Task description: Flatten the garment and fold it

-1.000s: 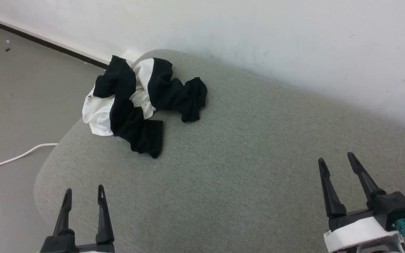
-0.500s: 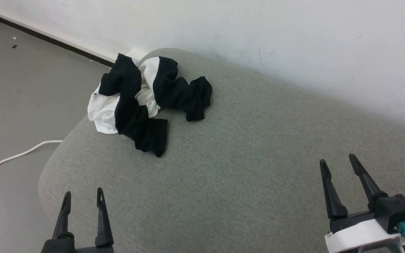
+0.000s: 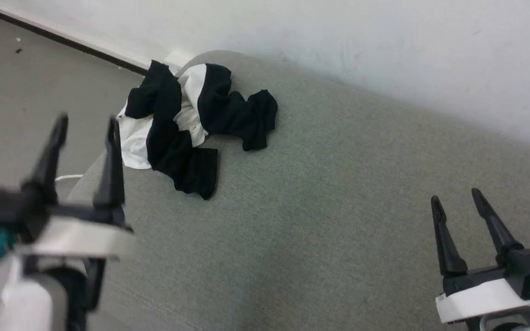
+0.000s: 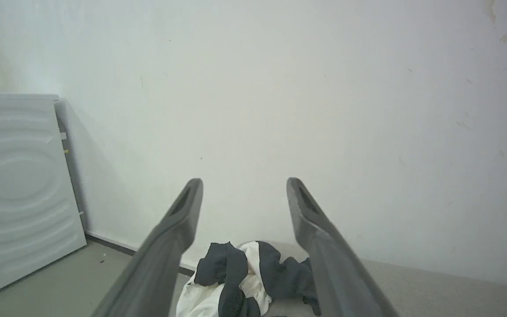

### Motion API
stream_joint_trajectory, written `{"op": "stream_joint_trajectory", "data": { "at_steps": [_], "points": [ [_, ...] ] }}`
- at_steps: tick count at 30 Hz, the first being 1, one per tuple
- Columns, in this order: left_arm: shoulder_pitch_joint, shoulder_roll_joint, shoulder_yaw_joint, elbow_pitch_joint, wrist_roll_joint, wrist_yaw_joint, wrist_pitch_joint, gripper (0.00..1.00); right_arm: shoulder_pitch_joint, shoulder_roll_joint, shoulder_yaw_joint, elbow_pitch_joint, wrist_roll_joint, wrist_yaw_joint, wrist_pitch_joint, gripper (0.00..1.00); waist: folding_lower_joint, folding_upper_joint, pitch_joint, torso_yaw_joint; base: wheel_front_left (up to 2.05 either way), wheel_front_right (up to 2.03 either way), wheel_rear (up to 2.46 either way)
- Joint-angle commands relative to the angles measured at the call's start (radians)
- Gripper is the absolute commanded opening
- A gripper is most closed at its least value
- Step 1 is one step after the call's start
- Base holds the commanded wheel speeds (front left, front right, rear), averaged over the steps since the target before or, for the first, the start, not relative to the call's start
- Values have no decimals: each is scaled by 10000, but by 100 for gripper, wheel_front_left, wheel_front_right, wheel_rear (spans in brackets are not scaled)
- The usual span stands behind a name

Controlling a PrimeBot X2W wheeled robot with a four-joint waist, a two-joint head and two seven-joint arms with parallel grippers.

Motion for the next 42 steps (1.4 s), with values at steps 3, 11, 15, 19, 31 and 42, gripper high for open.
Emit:
{"op": "stream_joint_trajectory", "data": {
  "at_steps": [3, 11, 15, 19, 31, 42],
  "points": [
    [-1753, 632, 131, 329, -172, -416, 922, 100, -309, 19, -34, -363, -213, -19, 200, 100, 0, 0, 660, -295, 0, 0, 0],
    [-5084, 1778, 257, 2377, -726, -1205, 2512, 100, -768, 19, 14, -1083, -680, -19, 577, 100, 0, 0, 1698, -904, 0, 0, 0],
    [-6422, 2369, 207, 3813, -1027, -1479, 3295, 100, -990, 19, -23, -1526, -939, -19, 738, 100, 0, 0, 2246, -1272, 0, 0, 0],
    [-7322, 2559, 216, 5182, -1569, -1592, 4074, 100, -1153, 19, -46, -2034, -1175, -19, 954, 100, 0, 0, 2844, -1580, 0, 0, 0],
    [-7632, 2883, 197, 7680, -2140, -1482, 5327, 100, -1573, -284, -12, -3215, -1564, -19, 1588, 100, 0, 0, 4413, -2297, 0, 0, 0],
    [-6840, 3062, -27, 8786, -1629, -766, 5471, 100, -1490, -649, -87, -3997, -1593, -19, 2068, 100, 0, 0, 5224, -2511, 0, 0, 0]
  ]
}}
